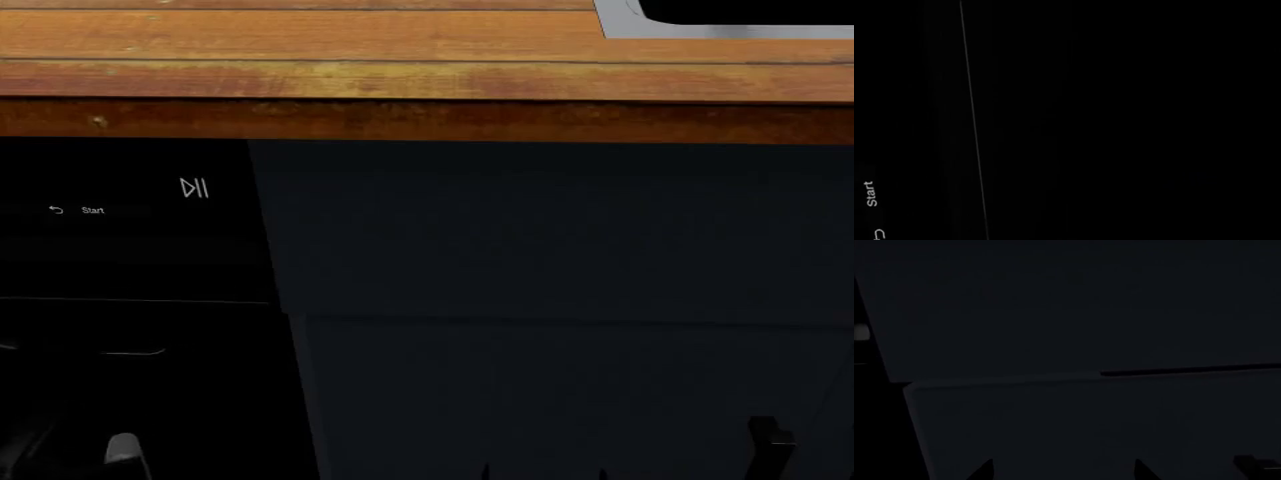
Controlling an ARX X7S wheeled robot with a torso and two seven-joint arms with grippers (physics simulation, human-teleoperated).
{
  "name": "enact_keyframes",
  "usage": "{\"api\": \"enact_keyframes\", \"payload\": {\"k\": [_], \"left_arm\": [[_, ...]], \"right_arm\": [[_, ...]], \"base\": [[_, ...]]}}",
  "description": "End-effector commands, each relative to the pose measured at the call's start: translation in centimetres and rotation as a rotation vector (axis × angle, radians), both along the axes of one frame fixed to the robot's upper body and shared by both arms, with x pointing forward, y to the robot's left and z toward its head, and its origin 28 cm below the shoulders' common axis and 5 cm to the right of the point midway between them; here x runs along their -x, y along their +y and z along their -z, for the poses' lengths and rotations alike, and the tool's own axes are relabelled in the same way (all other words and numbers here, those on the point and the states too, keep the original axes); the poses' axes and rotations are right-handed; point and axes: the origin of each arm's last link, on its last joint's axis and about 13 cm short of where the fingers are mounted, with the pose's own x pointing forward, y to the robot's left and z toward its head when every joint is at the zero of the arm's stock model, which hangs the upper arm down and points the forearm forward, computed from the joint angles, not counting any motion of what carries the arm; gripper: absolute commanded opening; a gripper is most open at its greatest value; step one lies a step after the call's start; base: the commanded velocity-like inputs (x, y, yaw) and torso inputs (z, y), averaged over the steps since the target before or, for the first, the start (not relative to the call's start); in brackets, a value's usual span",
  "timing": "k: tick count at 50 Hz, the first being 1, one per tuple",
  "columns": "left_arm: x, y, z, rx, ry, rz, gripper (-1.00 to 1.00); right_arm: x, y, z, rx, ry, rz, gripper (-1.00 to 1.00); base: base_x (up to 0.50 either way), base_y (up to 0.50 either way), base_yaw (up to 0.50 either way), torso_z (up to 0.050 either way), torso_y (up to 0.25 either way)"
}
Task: Open the dishwasher door
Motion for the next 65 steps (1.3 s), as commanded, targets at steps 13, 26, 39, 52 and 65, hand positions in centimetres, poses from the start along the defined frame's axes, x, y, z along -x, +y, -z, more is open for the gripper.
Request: {"api": "enact_keyframes", "payload": {"k": [13, 26, 39, 52, 65], "left_arm": [[5.0, -0.8, -0.5, 0.028, 0.062, 0.074, -1.0], [8.0, -0.6, -0.4, 0.037, 0.098, 0.057, -1.0], [11.2, -0.3, 0.0, 0.071, 0.134, 0.035, -1.0], [13.5, -0.3, 0.7, 0.097, 0.154, 0.037, -1.0], [16.3, -0.1, 1.6, 0.1, 0.184, 0.04, -1.0]], "right_arm": [[0.0, -0.1, -0.2, -0.008, -0.015, 0.001, 1.0], [0.0, -0.1, -0.2, -0.019, -0.02, 0.0, 1.0], [0.1, -0.4, -0.2, -0.044, -0.042, -0.012, 1.0], [0.3, -0.1, -0.3, -0.029, -0.034, -0.008, 1.0], [0.0, 0.0, -0.4, -0.027, -0.035, -0.014, 1.0]], "base": [[0.0, 0.0, 0.0, 0.0, 0.0], [-0.01, 0.0, 0.01, 0.006, 0.01], [-0.01, 0.0, 0.01, 0.008, 0.012], [0.0, 0.0, 0.0, 0.001, 0.002], [0.0, 0.0, 0.0, 0.0, 0.001]]}}
